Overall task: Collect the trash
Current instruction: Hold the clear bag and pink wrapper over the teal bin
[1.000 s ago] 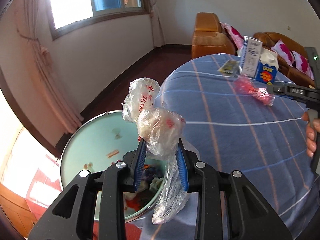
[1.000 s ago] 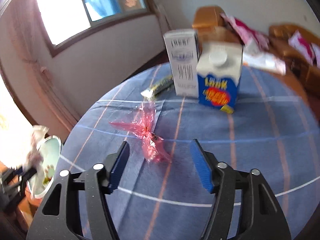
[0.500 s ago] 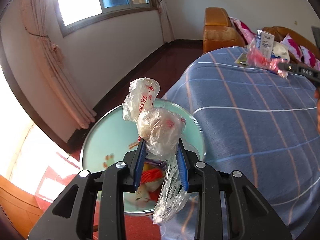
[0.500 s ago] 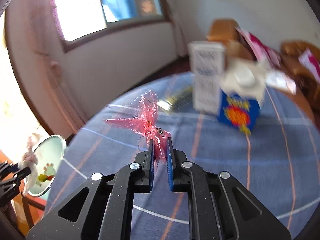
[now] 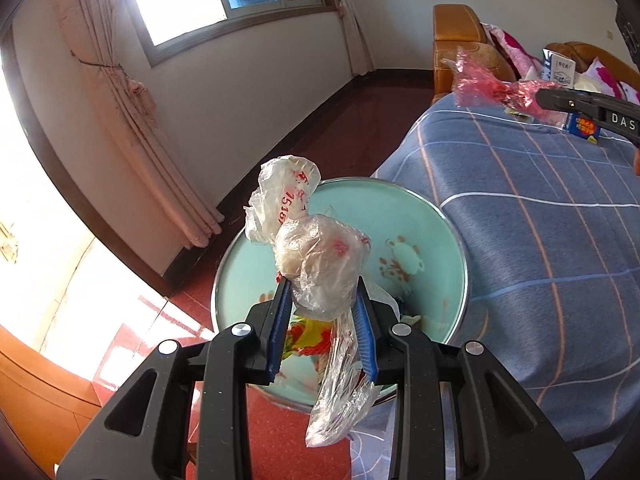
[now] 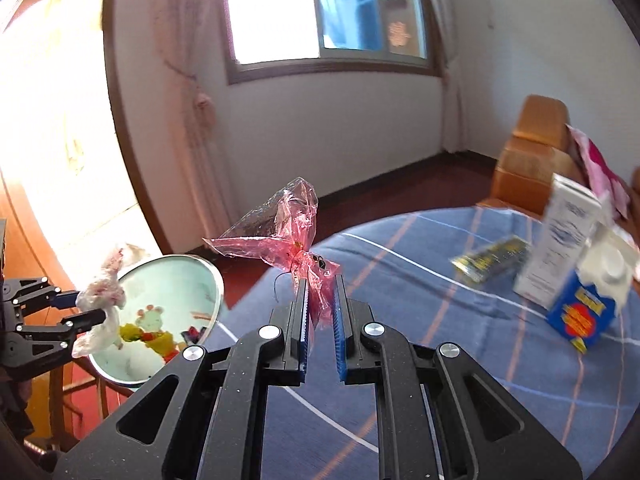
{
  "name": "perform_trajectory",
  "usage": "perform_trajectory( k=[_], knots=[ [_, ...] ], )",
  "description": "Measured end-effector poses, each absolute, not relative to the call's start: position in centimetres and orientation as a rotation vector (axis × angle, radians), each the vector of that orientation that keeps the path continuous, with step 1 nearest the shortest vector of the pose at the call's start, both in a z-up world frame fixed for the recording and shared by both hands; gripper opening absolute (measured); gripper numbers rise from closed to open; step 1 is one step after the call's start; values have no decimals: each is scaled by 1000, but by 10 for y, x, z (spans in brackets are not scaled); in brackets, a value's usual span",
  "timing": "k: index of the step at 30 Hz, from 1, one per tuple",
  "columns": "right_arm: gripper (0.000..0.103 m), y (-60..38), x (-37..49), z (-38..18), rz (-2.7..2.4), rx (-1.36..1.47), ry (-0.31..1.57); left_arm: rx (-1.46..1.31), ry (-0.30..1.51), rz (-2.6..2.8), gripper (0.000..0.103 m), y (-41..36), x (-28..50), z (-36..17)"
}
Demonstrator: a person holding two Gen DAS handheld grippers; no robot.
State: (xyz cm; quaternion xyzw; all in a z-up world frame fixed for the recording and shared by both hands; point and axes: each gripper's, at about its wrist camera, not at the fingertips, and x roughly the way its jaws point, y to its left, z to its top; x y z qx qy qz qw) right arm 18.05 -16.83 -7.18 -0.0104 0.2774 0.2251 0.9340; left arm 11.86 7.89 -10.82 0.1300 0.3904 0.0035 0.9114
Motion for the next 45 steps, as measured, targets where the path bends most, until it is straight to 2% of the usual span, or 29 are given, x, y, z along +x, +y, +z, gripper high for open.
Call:
perform_trajectory(
  k=[12, 45],
  knots=[
    [12, -110, 183, -78, 558, -115, 533, 292, 799, 72, 30, 98, 112, -104],
    [12, -77, 183, -87, 625, -190, 518, 312, 791, 125, 30, 108, 110, -108]
  ],
)
